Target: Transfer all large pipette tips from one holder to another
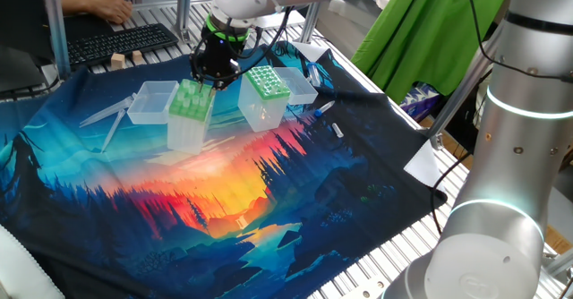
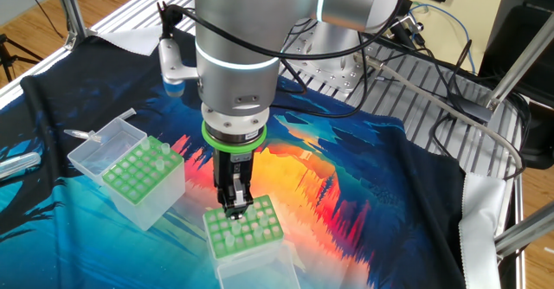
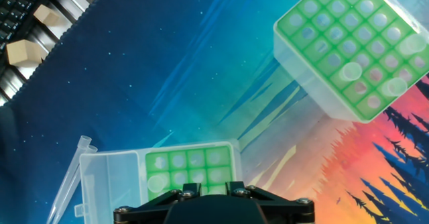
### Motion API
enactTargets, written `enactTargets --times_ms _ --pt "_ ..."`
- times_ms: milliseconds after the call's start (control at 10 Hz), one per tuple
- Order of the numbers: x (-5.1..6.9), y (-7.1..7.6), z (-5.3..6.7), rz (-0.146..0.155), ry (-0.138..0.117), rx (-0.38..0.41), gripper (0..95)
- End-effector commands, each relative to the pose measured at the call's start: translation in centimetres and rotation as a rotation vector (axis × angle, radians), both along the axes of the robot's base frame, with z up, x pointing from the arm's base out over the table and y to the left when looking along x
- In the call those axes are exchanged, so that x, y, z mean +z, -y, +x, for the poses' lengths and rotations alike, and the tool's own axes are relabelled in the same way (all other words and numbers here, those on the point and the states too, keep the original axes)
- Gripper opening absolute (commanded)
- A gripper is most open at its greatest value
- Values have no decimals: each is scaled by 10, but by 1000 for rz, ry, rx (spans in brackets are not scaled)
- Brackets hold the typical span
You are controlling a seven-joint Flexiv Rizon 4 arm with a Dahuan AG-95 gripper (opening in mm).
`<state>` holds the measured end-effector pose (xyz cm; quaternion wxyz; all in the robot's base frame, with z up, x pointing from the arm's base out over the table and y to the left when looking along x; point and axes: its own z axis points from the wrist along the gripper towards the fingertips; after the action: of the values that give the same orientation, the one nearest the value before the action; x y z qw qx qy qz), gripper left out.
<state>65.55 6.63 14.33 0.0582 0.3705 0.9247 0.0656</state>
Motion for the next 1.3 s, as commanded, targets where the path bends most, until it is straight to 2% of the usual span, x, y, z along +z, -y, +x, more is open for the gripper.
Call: enactTargets --times_ms 100,500,1300 --pt "0 0 0 -6 -6 1 190" --pt "1 -1 1 -13 -12 5 190" --pt "0 -1 1 -59 -10 16 190"
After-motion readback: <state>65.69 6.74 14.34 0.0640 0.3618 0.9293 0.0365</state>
